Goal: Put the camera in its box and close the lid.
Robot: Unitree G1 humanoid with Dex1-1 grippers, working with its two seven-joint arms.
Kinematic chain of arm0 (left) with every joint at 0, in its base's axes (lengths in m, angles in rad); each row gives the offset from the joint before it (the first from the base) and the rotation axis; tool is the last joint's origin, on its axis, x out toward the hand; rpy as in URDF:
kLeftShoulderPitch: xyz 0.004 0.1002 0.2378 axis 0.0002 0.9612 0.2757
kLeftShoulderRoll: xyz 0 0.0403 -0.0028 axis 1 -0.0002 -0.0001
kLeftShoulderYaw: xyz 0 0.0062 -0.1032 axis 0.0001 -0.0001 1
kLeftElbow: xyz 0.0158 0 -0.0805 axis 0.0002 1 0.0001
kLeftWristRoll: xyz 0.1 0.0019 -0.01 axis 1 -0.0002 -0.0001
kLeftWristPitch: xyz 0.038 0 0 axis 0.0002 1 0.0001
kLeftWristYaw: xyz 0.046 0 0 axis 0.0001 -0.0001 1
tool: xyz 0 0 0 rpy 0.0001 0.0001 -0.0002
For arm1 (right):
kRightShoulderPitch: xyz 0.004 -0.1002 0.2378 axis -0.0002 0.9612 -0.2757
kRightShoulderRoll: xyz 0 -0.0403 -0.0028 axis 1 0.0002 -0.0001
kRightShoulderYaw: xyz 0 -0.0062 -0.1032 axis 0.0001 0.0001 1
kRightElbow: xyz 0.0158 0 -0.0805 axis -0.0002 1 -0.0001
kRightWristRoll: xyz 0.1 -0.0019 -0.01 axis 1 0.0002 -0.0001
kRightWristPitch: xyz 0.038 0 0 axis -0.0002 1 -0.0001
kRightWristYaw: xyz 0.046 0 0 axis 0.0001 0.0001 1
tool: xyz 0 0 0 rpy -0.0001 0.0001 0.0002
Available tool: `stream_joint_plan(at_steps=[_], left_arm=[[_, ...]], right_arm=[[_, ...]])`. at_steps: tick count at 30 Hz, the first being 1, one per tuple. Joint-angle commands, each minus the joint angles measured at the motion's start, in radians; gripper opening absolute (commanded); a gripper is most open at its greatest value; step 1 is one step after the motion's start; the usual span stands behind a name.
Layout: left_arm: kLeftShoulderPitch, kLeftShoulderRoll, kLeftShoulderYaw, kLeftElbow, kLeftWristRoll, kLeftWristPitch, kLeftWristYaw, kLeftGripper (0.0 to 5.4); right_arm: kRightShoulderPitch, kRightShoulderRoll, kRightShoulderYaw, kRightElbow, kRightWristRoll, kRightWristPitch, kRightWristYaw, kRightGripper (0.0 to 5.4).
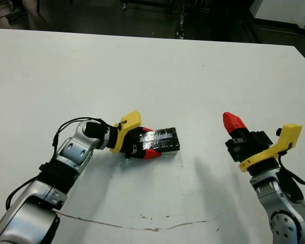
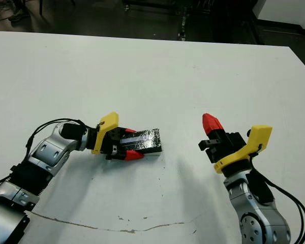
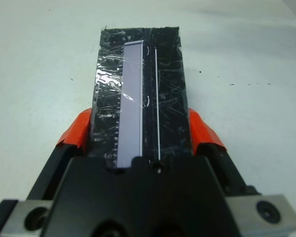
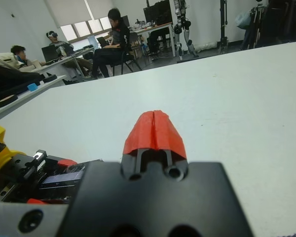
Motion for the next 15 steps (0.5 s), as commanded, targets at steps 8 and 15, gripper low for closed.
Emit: stream_joint_plan(at_steps=[8,15], left_arm=[[-0.013,-0.040,-0.114,0.009,0.098,0.075,0.016,3.17],[-0.033,-0.009,-0.158,-0.067,0.153,0.148,0.046,3.16]], right_arm=[[0.006,-0.018,-0.008,0.011,0.004,0.000,0.006,0.00],[0.010,-0.017,-0.004,0.010,0.001,-0.004,0.008,0.00]])
